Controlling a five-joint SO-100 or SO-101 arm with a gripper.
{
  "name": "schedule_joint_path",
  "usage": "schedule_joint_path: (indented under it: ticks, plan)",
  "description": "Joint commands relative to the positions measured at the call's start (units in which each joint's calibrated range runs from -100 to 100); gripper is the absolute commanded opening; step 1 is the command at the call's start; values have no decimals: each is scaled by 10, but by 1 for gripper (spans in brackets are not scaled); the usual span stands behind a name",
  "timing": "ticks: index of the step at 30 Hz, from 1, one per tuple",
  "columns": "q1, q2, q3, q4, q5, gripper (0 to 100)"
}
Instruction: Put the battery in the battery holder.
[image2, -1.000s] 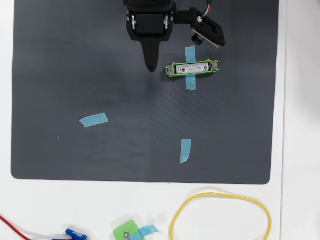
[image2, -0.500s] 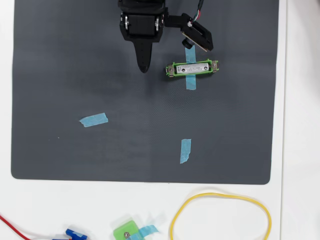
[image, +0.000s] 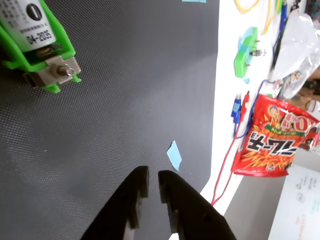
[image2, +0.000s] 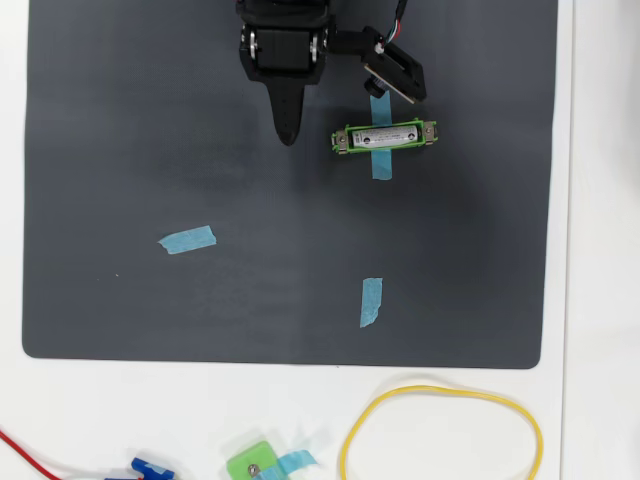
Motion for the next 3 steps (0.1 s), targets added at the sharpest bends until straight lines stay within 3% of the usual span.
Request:
schedule_joint_path:
  ticks: [1,3]
  plan:
    - [10,-5,3,0,-2,0]
    - [6,-5,3,1,-2,0]
